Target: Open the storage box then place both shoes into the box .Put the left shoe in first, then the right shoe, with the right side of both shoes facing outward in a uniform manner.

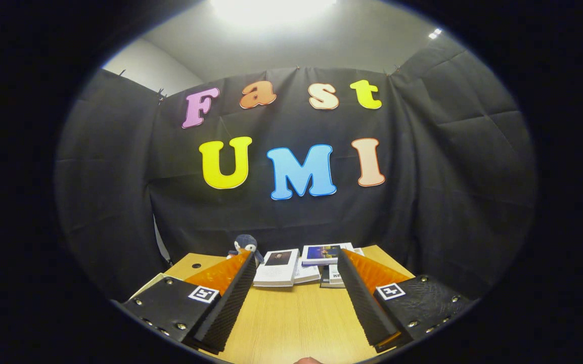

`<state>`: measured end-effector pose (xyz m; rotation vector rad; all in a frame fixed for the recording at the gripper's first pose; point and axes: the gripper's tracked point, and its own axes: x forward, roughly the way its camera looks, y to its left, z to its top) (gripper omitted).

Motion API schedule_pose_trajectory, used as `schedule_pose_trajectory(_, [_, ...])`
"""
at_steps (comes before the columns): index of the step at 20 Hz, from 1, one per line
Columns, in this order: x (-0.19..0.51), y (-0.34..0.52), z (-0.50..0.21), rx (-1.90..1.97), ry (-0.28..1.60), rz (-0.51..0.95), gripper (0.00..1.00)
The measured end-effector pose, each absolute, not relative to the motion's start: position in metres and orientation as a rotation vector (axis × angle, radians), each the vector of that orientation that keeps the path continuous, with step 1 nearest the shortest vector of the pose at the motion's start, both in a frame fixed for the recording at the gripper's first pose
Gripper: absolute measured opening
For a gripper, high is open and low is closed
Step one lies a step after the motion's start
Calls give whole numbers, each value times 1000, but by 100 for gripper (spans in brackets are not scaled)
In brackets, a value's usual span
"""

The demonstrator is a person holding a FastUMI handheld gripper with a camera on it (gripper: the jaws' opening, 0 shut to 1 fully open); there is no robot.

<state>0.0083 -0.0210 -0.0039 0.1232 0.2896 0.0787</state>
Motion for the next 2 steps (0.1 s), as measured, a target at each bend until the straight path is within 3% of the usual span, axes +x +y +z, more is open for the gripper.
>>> schedule_pose_trajectory(2, [9,-18,-5,132,296,88,97])
